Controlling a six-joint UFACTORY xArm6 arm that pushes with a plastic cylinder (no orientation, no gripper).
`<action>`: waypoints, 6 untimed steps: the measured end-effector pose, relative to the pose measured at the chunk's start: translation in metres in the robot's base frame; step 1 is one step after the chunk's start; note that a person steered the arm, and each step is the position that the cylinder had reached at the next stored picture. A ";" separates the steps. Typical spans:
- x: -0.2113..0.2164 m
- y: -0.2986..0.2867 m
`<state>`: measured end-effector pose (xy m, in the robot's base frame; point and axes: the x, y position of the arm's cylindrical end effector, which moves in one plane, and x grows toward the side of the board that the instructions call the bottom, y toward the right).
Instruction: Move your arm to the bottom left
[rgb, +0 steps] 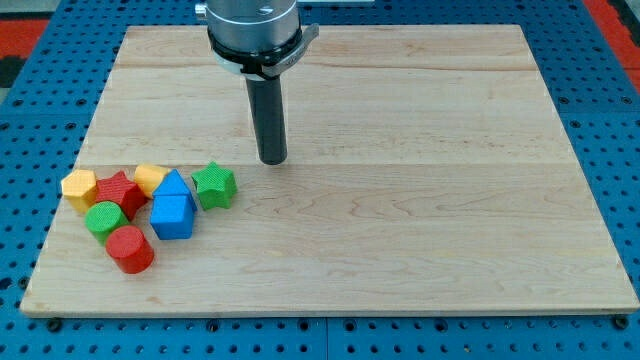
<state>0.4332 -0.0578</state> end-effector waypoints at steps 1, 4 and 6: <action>-0.002 0.000; 0.186 -0.030; 0.185 -0.164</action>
